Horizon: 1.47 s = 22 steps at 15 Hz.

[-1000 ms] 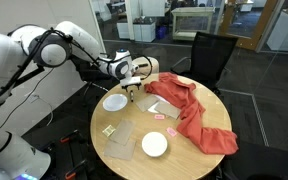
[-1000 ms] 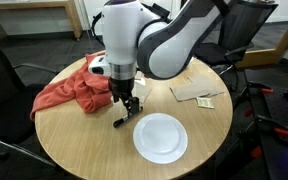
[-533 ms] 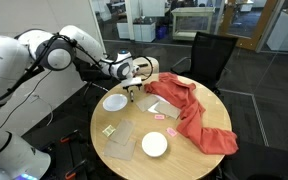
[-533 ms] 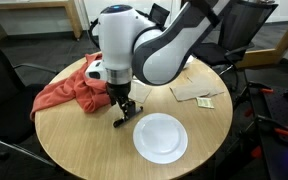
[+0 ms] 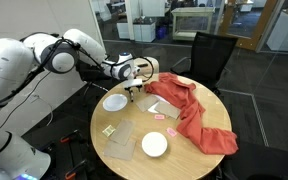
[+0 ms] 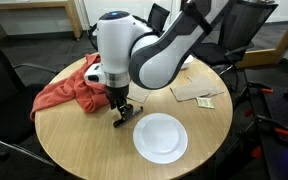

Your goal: Place the black marker in the white bowl

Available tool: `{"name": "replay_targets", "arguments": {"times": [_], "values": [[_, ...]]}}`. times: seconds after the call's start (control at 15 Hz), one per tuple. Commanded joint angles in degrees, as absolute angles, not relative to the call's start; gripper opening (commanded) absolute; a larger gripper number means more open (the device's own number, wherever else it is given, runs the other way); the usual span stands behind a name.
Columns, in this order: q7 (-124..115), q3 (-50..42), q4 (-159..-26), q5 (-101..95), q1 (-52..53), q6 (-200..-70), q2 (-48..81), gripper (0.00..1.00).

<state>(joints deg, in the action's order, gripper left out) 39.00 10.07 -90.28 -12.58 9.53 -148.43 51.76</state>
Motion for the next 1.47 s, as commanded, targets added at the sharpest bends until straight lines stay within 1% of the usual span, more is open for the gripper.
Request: {"name": "replay_targets", "arguments": {"times": [0.0,0.33,0.47,0.53,0.6,1.0,1.4], "values": [[37.9,10.6,-87.8,-13.3,9.5,-147.4,53.2,0.49],[37.8,10.6,-87.0,-13.1,9.3,-147.3,53.7,0.12],[37.1,10.2,-87.2,-13.2,9.6,-147.4,53.3,0.00],[36.4,10.0,-87.6,-13.2,9.7,-147.6,52.7,0.04],[35.7,9.9,-88.3,-13.1,9.6,-148.1,51.8,0.05],[28.1,8.7,-94.3,-13.4,8.7,-150.8,43.8,0.05],[20.3,6.1,-103.8,-13.5,7.5,-154.2,32.6,0.05]]}}
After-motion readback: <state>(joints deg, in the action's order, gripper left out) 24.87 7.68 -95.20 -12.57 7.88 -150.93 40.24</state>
